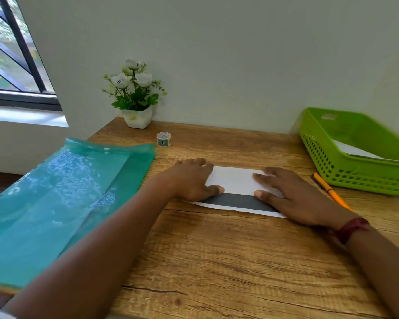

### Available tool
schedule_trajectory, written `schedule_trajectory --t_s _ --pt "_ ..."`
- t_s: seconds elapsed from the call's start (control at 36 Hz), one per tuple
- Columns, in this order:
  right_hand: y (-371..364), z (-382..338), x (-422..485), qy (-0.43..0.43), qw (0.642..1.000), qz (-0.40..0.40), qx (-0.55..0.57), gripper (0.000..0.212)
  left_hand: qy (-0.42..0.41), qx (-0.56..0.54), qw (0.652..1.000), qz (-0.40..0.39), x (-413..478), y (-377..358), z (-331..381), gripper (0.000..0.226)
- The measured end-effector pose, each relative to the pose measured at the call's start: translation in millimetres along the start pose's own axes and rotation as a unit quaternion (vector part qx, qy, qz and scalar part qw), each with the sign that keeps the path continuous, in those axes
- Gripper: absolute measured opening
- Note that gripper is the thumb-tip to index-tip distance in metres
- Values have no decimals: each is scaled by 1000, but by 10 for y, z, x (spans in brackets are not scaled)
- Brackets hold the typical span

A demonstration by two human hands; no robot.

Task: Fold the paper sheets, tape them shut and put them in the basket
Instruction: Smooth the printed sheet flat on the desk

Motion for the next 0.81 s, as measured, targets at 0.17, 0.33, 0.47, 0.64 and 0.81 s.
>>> schedule_trajectory --t_s 0.17,0.33,0.47,0.64,0.81 --pt "-41 79 40 -1 999 32 43 87 -3 -40 999 33 27 41 -86 86" --pt "-37 62 47 -6 999 32 14 90 3 -80 996 34 13 79 -117 93" --pt "-31 72 38 -3 999 37 14 89 4 -92 994 62 8 92 -105 101" --pt "-43 80 43 1 998 57 28 95 -12 -93 990 102 28 93 -101 103" --pt "20 1 8 -8 992 110 57 96 -24 -111 982 149 25 110 -82 98"
Point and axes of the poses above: each hand's wrist, its own x-axis towards the middle knuckle, its own y-axis out of the back of the hand, z = x × y, the point moved 1 cm from there along x, towards the middle knuckle
